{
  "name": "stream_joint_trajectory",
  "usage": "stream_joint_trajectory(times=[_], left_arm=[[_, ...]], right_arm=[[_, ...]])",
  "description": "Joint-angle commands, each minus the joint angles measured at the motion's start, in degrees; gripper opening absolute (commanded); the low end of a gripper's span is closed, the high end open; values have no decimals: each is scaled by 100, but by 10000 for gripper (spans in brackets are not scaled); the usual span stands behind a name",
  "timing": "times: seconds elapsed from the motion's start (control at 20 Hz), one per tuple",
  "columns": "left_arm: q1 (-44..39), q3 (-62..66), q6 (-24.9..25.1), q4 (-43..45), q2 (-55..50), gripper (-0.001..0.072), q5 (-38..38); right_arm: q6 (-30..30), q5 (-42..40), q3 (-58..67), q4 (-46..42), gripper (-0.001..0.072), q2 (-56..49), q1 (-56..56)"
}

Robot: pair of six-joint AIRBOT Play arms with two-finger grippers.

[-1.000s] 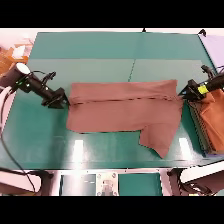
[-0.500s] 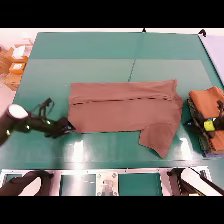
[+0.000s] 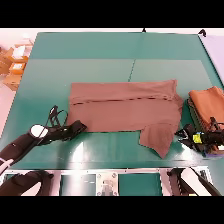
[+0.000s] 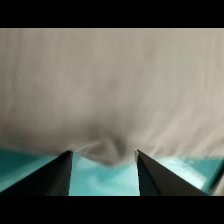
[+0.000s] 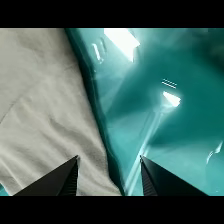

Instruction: Fold the shirts.

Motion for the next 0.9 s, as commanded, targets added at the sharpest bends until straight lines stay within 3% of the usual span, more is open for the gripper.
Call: stream_joint_trajectory(times=[0.0,0.05,0.1,0.5,0.55,0.6,0.7,0.8,0.85], left_arm=[[-339,-4,-175,-245,-444,329,678],[-339,35,-63,-223,-448,80,702],[-337,114,101,-190,-448,22,699],[796,400,505,450,-448,22,-319],[796,400,514,452,-448,22,-315],[796,400,540,446,-448,22,-304],[798,400,640,450,-448,22,-310],[798,402,643,450,-448,22,-339],[798,413,713,457,-448,22,-378]], right_arm=[[24,-26,-155,138,454,-98,4],[24,-9,-162,138,481,-111,4],[24,13,-170,138,513,-109,4],[85,160,-428,170,482,-142,750],[83,116,-498,323,446,-221,866],[61,122,-573,575,360,-317,955],[-304,72,-621,988,109,-400,1027],[-879,17,-570,1620,27,-400,1025],[-1108,22,-511,1926,26,-398,1025]])
